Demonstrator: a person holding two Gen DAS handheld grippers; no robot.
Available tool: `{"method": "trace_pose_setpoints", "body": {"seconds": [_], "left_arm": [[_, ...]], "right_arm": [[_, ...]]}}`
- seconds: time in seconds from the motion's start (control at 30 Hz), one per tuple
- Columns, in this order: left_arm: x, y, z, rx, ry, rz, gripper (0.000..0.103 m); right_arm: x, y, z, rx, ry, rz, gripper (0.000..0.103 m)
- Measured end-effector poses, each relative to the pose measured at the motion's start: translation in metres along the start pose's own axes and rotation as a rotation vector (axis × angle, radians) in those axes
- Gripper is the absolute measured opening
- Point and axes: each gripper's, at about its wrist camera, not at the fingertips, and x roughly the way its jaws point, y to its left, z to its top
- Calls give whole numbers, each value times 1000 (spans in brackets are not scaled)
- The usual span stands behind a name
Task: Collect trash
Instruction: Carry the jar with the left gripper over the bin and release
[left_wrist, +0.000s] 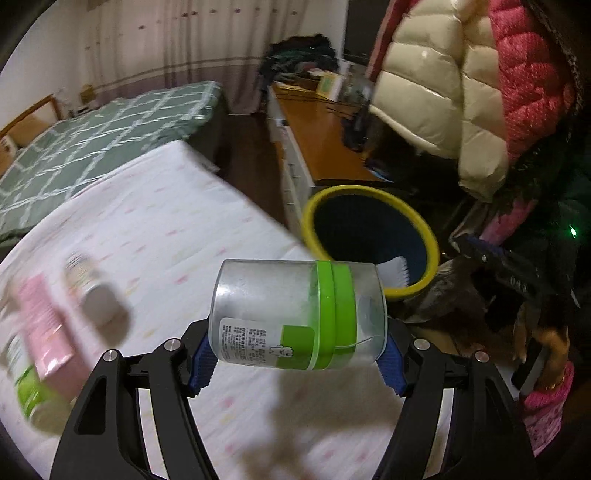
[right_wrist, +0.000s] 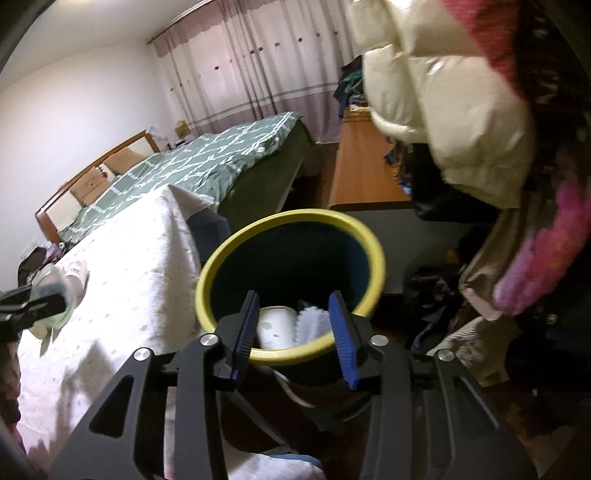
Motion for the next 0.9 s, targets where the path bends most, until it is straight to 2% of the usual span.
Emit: {"method": "trace_pose_setpoints", "body": {"seconds": [0.17,0.33,0.6,0.63,0.67,0.7,0.8,0.9], "left_arm": [[46,-40,33,69,45,-53,70],[94,-74,57,125,97,-71,70],[145,-103,76,148,121,-58,71],[148,-104,77,147,122,-57,73],[150,-103,79,141,113,-52,82],[150,-102,80,135,97,-47,87],[140,-92,82,110,69,-42,87],[111,-78,75,89,28,-39,88]], "right_arm": [[-19,-26,-6,39,-31,-36,39],[-33,-38,-11,50,-46,-60,42],[-35,-43,-16,64,-34,-63,44],[-35,-42,-16,62,-33,-61,44],[-35,-40,-16,62,-32,-60,44],[-35,-39,-16,60,-32,-59,44],[-35,-34,-15,49,-32,-56,44],[-35,-31,-14,41,-30,-51,44]]}}
